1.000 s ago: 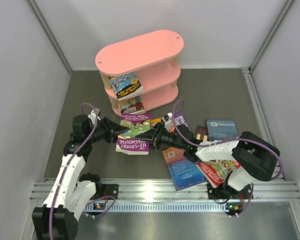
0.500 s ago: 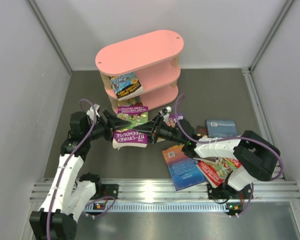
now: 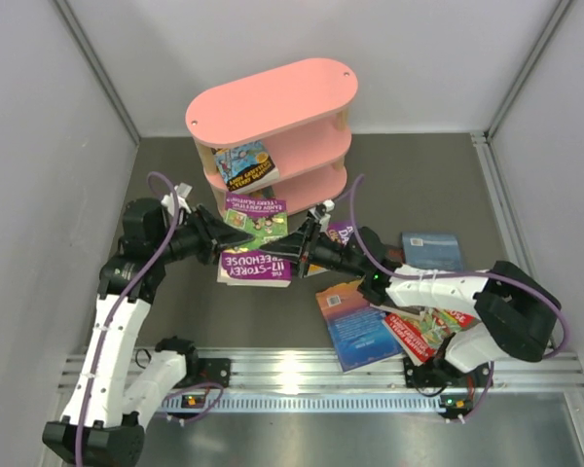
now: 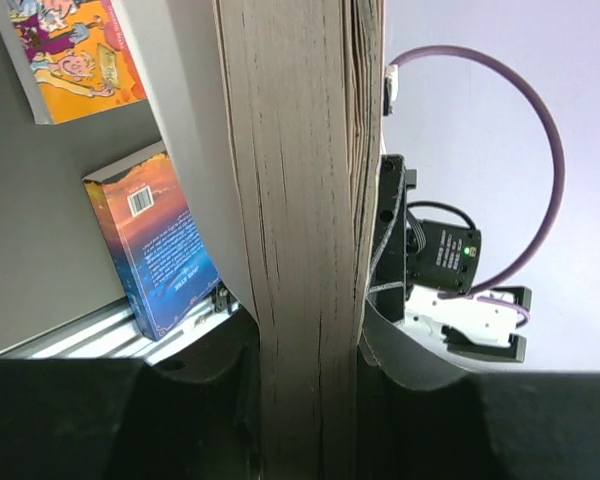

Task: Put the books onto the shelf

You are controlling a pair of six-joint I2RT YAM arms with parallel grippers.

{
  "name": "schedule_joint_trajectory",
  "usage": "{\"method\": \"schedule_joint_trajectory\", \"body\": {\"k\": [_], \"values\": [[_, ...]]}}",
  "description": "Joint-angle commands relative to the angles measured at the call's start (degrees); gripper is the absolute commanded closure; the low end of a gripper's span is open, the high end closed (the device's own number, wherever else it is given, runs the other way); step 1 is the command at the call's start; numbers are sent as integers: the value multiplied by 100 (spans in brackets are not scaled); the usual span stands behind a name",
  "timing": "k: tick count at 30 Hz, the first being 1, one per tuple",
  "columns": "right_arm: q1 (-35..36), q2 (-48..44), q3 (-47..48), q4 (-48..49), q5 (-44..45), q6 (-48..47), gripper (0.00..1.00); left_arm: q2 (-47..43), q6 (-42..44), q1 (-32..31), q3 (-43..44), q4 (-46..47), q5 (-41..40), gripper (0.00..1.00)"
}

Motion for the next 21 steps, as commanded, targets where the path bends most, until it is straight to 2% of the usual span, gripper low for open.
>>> {"method": "schedule_joint_trajectory", "body": {"k": [1,2,3,4,5,7,11,21], "values": [[-504,-618,344,448,170,-142,93,-3,856,187,900,-589,-775,100],[-565,-679,415,333,126,-195,84,93,970,187,1095,-589,-784,100],[-583,-723,485,210,30,-317,57,172,1023,178,1297,-589,-802,100],[-618,-767,634,96,-24,-380,43,251,1067,187,1708,-589,-828,100],[-679,-864,696,-184,-129,-432,24,452,1111,187,1921,-589,-933,100],[-758,-961,863,-458,-226,-608,13,673,1112,187,2543,-562,-1065,100],[-1048,-1365,846,-932,-419,-732,5,1402,936,187,3530,-220,-1188,100],[-1629,-2859,-111,-1855,-499,-908,2,3300,216,336,5472,1194,-1339,100]]}}
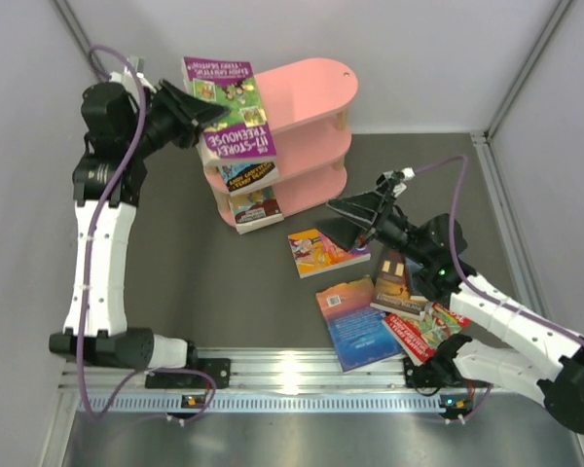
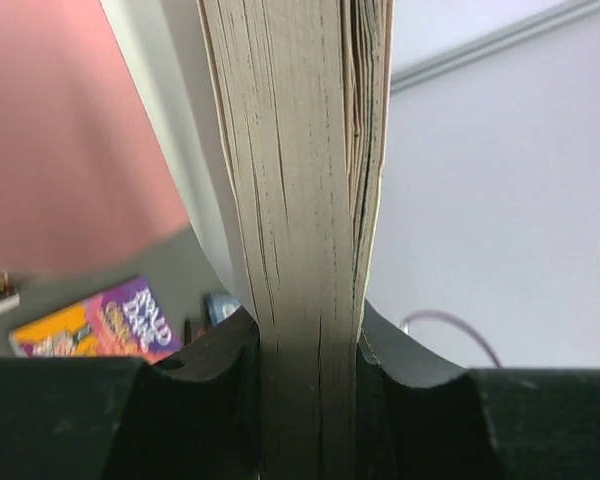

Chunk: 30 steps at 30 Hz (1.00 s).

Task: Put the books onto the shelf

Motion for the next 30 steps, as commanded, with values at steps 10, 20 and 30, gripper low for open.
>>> {"method": "schedule_joint_trajectory", "body": {"k": [10,20,30], "values": [[-932,-1364,-375,-1136,-373,-202,2,2736,105,199,2732,56,-327,100],[-1558,-1454,-357,-1445,-892,-158,1,2614,431,225,2573,-831,-766,72],[-1610,-1269,-349,-1445,-1006,-210,1,2666,1274,278,2906,-1667,-1276,13]]}}
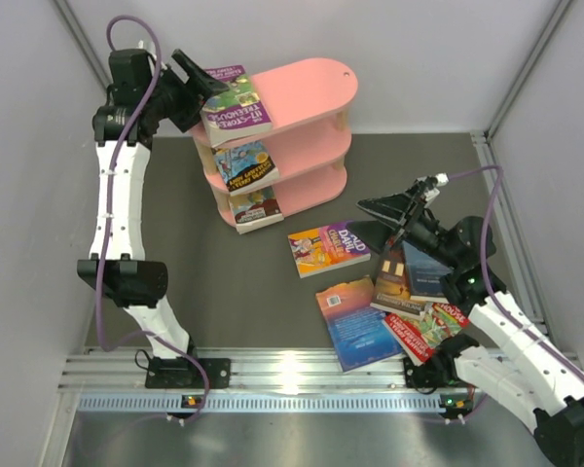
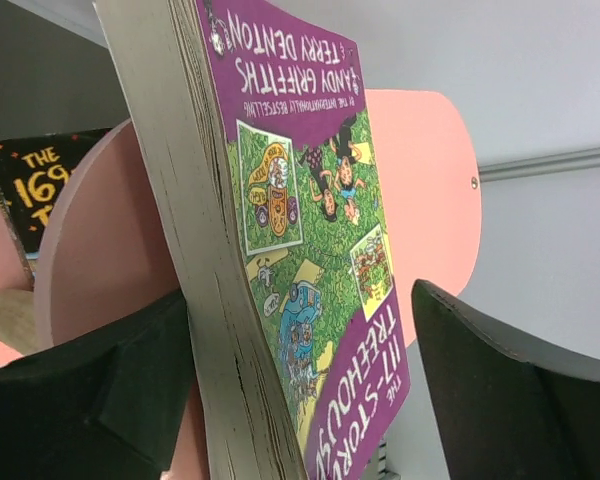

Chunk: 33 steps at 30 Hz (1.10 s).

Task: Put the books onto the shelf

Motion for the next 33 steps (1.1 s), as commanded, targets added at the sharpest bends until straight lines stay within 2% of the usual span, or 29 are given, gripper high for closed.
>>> {"method": "schedule_joint_trajectory", "body": {"k": [1,6,10,17,20,21,22,25,26,29,33], "values": [[-100,34,117,118,-134,-103,2,31,573,38,431,-495,-262,11],[-109,43,161,13,-143,-182,2,207,784,38,906,-952,-604,5],[-126,-89,161,-207,-134,-331,1,102,1021,38,976,-1172,-1237,4],[-162,-168,143,-593,-143,-709,1,-267,1250,73,1021,-998,-2290,2],[-267,-28,545,-1600,-152,-1454,1,-601,1242,345,977,-1084,-2713,2],[-345,173,739,-2161,-100,-1788,1,-802,1216,389,924,-1137,-2993,1],[-355,296,932,-3246,110,-2461,1,-934,1172,407,845,-1225,-3126,1],[-425,929,1645,-5007,828,-3579,1,-1619,1031,425,56,-1384,-3469,1],[-443,1104,1925,-5284,1050,-3810,1,-1795,987,425,-495,-1384,-3505,1],[-460,1825,2313,-5988,1763,-4427,0,-2550,925,433,-1541,-1445,-3549,1],[-557,2887,2428,-6183,1940,-4743,0,-3228,802,433,-2739,-1674,-3330,2]]}}
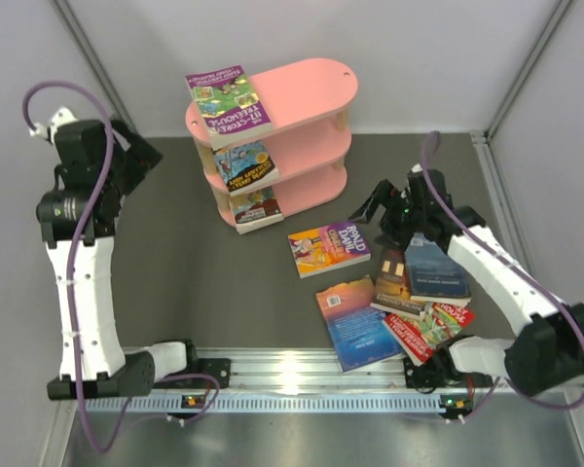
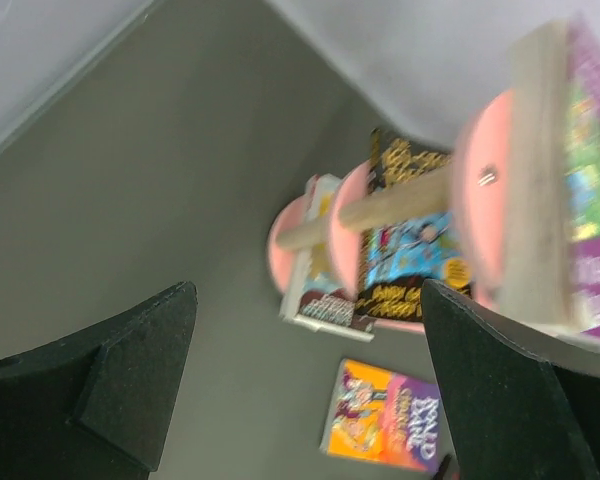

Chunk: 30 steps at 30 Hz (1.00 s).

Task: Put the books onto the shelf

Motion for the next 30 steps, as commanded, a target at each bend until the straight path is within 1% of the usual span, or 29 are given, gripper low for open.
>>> {"method": "schedule_joint_trajectory", "body": {"k": [1,2,4,5,7,10,12,13,14,16,17,18,22,23,24,25,27,30], "values": [[-116,662,225,-936,576,-768,0,-363,-111,-10,-1287,-273,56,2],[-116,812,225,-953,663,-795,0,-722,-111,-2,-1563,-238,248,2],[-142,1181,243,-936,935,-856,0,-1023,-111,-10,-2064,-202,433,2],[-177,1313,313,-901,980,-900,0,-1294,-111,-10,-2510,-211,608,3],[-326,1700,418,-682,955,-988,0,-1541,-103,-19,-2891,-237,785,4],[-528,2236,996,-453,954,-1067,0,-2059,-85,-63,-3576,-316,979,4],[-625,2692,1287,-295,972,-1102,0,-2219,-85,-90,-3753,-404,1014,4],[-643,2859,1585,-251,955,-1111,0,-2333,-76,-90,-3876,-474,1023,4],[-678,3218,1736,-207,928,-1111,0,-2386,-59,-98,-3912,-527,1023,4],[-696,3571,2123,-40,849,-1059,0,-2448,-33,-98,-3956,-598,1023,4],[-687,3956,2263,-5,788,-1015,0,-2474,-24,-90,-3956,-650,1023,4],[-687,4151,2517,65,648,-980,2,-2492,-15,-90,-3956,-677,1023,5],[-617,4951,2923,119,489,-795,11,-2518,55,-98,-3895,-844,910,5],[-591,5023,2932,154,445,-734,14,-2510,64,-98,-3877,-905,865,5],[-555,5067,2924,154,392,-707,20,-2501,82,-90,-3842,-923,839,5],[-512,5102,2906,180,383,-681,22,-2492,99,-90,-3824,-941,786,5],[-327,5120,2828,189,366,-646,25,-2483,108,-98,-3824,-941,760,5],[24,4980,2626,321,287,-531,27,-2474,82,-90,-3920,-871,742,5]]}}
